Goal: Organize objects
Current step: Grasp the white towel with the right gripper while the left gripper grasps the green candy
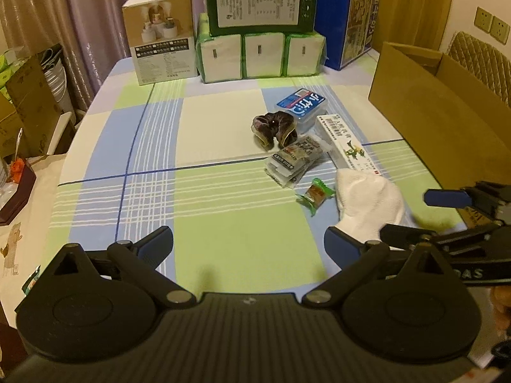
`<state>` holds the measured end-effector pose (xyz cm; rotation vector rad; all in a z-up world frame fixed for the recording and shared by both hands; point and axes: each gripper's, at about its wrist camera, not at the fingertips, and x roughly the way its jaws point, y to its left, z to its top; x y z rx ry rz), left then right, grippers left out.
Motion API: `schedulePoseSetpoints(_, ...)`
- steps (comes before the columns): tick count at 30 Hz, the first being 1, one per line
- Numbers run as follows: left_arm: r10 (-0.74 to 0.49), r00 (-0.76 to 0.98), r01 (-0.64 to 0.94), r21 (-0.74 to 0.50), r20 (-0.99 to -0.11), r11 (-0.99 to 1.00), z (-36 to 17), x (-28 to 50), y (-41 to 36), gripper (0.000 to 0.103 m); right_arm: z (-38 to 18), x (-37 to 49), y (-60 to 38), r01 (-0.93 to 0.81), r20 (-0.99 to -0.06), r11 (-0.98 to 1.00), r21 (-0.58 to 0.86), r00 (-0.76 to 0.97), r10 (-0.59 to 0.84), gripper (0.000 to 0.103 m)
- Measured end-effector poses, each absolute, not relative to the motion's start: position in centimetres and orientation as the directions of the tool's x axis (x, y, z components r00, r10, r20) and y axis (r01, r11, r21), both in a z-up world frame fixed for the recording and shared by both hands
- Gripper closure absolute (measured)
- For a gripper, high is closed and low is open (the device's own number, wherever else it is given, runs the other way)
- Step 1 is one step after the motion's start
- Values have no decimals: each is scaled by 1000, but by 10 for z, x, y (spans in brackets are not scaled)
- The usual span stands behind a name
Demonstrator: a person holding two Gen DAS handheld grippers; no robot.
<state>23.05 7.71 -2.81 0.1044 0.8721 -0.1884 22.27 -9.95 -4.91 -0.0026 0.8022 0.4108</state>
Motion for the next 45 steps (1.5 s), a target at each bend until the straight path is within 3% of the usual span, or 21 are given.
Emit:
schedulePoseSetpoints(4,-130,618,222,13,-775,975,-38,241,76,5,-64,241,-93,-348,-721,926,144,604,339,22)
schedulePoseSetpoints(5,-134,614,226,11,-778,974,-41,244,75,7,-67,244,-92,-347,-725,927,143,601,336,26)
schedulePoseSetpoints(8,-144,601,236,2,-786,972,-49,250,73,10,-73,247,-90,-341,-742,932,120,594,312,54)
schedulePoseSetpoints(12,-152,591,259,8,-792,966,-57,256,66,14,-69,242,-99,-338,-734,934,115,605,309,76)
schedulePoseSetpoints(15,-175,588,294,7,-789,956,-62,262,57,22,-63,238,-108,-314,-724,946,77,635,270,79)
schedulePoseSetpoints(20,-227,582,366,3,-781,930,-71,275,36,38,-61,242,-130,-253,-723,966,51,658,210,80)
schedulePoseSetpoints(26,-248,576,463,61,-779,885,-83,294,8,58,-65,245,-144,-273,-722,958,85,646,248,79)
schedulePoseSetpoints(31,-284,545,489,24,-789,872,-92,306,1,64,-70,241,-148,-266,-708,960,93,659,251,67)
schedulePoseSetpoints(33,-272,547,499,48,-791,865,-95,306,-1,65,-70,240,-148,-255,-707,962,94,663,245,53)
schedulePoseSetpoints(36,-277,544,505,46,-792,862,-97,306,-1,73,-73,242,-147,-259,-708,962,91,662,245,44)
schedulePoseSetpoints(45,-265,564,501,69,-782,863,-97,303,-3,77,-77,250,-150,-232,-711,960,157,648,273,43)
